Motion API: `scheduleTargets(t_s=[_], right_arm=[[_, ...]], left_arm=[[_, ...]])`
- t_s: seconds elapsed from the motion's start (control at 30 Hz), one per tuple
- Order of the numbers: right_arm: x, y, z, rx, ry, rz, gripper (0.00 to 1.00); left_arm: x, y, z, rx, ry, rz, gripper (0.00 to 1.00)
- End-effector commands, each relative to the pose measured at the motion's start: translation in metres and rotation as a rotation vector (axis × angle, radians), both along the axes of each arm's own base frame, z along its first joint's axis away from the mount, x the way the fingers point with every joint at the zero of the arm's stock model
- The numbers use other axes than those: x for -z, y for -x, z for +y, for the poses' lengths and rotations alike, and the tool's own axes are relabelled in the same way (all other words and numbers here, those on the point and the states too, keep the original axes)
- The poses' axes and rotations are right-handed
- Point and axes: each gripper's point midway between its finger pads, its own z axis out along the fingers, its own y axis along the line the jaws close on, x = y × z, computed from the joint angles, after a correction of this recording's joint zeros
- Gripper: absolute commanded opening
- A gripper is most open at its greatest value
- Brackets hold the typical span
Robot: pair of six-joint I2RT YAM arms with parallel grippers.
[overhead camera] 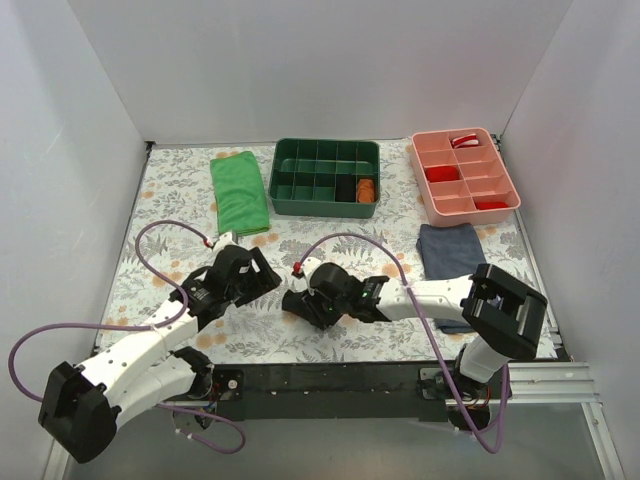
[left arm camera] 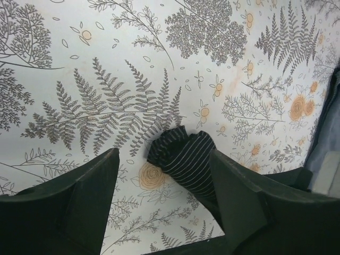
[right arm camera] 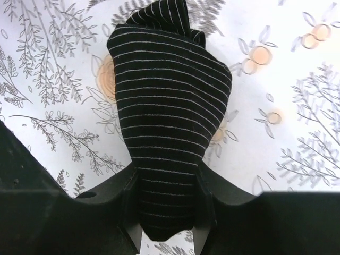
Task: Roll the underwear
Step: Pick up the underwear from the center of the board.
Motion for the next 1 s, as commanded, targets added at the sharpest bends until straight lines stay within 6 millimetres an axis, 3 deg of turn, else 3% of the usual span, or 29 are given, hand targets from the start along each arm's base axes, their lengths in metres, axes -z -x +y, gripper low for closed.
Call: scheduleTargets(t_s=[0.0, 0.37, 0.5, 0.97], right_arm=[[-0.016, -0.010, -0.012, 0.076, -0.023, 0.036, 0.01], [-0.076, -0.062, -0.014, 0.188, -0.110, -0.041, 0.01], [-0.076, -0.077, -0.026, 0.227, -0.081, -0.059, 0.01], [-0.108, -0.118, -0.066, 0.410, -0.094, -0.134, 0.01]], left_arm=[[0.000, 0.003, 0.016, -0.052, -0.040, 0.004, 0.68], [0.009, 0.005, 0.011, -0.023, -0.041, 0.023, 0.63], [0.009, 0.004, 0.010, -0.020, -0.039, 0.022, 0.63], [0.010, 0.005, -0.008, 0.067, 0.008, 0.031, 0.62]])
